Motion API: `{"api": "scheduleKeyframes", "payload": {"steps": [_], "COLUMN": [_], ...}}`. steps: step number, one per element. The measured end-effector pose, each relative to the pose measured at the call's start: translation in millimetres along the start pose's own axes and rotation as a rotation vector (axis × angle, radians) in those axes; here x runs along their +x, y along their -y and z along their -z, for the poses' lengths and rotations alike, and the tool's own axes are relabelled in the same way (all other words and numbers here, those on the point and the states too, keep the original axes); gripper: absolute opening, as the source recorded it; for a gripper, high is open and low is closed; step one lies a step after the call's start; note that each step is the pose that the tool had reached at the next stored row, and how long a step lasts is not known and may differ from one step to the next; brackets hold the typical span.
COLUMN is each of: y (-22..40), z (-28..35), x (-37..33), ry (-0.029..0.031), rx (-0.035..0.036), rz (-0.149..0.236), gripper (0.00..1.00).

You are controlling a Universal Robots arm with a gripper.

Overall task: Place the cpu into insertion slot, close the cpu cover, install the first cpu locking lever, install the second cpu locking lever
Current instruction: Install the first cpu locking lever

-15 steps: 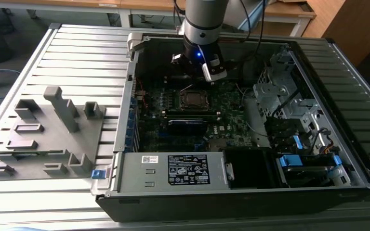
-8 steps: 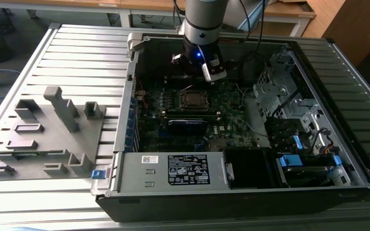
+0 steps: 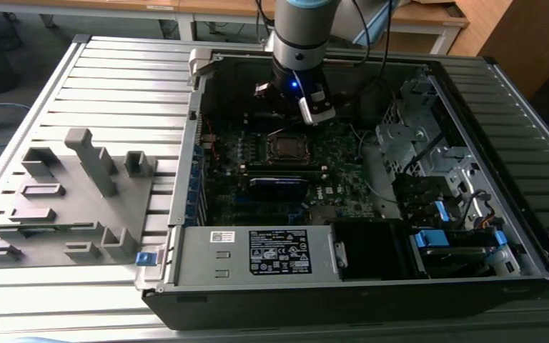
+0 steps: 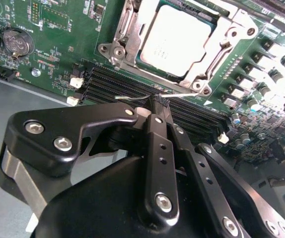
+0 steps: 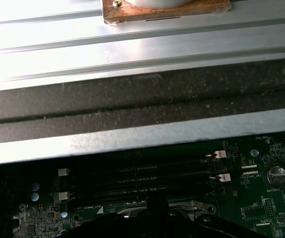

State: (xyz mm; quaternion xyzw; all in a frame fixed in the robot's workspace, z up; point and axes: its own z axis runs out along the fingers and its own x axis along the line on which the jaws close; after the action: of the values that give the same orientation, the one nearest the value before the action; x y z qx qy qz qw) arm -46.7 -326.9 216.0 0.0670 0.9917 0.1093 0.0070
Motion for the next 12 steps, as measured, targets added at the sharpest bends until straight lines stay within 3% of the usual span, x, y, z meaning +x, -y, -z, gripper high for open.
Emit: {"api": "scheduleKeyframes", "payload": {"steps": [7,12], "y": [0.2,-0.2], "z": [-1.1,-2.2], "x": [-0.4,-5.4], "ry": [0.0000,0.0000], "rx": [0.0000,-0.0001], "rz": [0.000,0.000], "gripper": [0.11,0.11]}}
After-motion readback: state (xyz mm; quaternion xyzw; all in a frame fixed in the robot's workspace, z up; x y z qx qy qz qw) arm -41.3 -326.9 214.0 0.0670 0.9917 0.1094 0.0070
